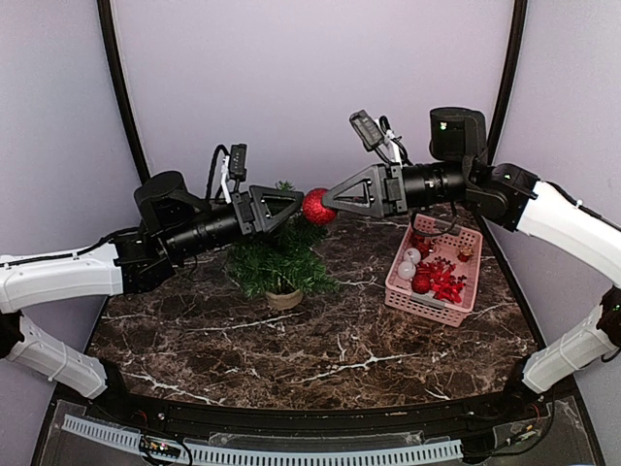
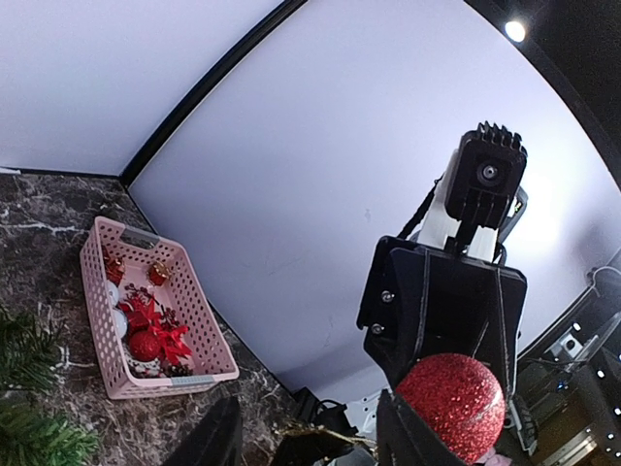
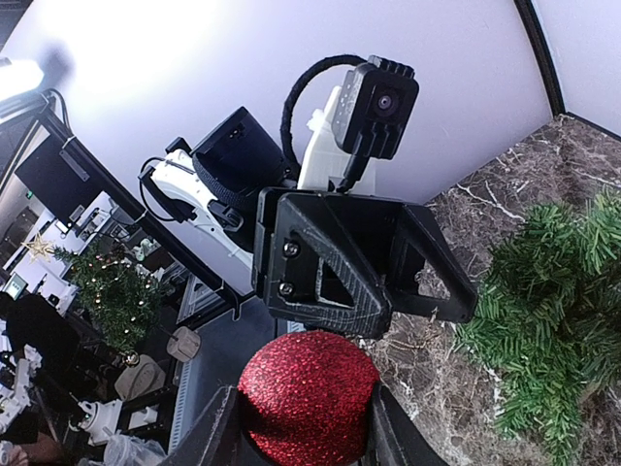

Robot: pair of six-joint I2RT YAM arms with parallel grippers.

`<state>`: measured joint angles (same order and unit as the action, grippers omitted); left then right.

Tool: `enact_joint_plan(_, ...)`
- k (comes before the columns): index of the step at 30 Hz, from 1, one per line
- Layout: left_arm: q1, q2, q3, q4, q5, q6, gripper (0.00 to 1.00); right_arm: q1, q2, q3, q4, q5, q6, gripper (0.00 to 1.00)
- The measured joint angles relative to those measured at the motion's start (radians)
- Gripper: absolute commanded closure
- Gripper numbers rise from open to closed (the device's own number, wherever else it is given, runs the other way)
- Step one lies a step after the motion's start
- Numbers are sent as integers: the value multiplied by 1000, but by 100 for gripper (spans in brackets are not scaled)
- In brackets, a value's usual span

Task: Decorate the small christmas tree
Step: Pass from the right arm to the left

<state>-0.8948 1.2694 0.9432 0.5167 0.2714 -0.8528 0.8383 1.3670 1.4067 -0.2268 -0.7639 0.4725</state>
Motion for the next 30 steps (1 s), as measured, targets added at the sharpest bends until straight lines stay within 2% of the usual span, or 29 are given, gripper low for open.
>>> enact_joint_plan(4,0,8,4,17,0,-6,61,1,0,0,3,0,-1,65)
enact_joint_plan(6,0,12,6,24,1,-8,60,1,0,0,3,-1,-2,65)
enact_joint_plan(11,0,13,6,29,-3,-1,36,1,0,0,10,-4,-2,65)
enact_joint_plan(15,8,3,2,22,-23,13,24,1,0,-1,19,-5,-1,65)
enact_joint_plan(19,22,-62,-30,-6,-50,51,18,1,-2,-7,34,-6,0,65)
enact_joint_plan(24,43,-153,-76,-23,-46,137,18,2,-3,-8,63,-19,6,65)
enact_joint_plan(30,54,-136,-76,-3,89,228,21,8,-4,-18,93,-31,19,65)
